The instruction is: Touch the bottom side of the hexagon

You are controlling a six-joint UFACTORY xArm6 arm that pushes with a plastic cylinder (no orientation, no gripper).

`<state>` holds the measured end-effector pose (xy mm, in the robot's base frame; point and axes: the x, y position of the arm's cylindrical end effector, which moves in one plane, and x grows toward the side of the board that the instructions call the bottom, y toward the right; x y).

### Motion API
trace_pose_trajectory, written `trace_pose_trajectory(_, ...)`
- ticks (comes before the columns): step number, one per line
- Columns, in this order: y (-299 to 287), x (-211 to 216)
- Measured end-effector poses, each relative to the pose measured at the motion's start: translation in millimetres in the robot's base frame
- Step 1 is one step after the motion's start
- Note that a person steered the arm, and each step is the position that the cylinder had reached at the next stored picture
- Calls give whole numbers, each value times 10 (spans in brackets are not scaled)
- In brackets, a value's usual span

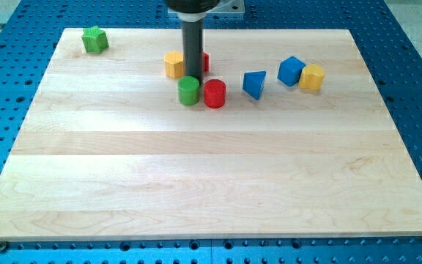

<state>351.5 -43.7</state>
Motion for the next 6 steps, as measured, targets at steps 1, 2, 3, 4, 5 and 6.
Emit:
trace_pose_trajectory(1,-105,5)
trace_pose_trajectory(2,-269,-60)
trace_pose_trajectory(3,-366,-110)
trace_pose_trajectory(4,-342,-144)
trace_pose_trajectory(5,-195,-150)
trace_pose_trajectory(6,-195,-157)
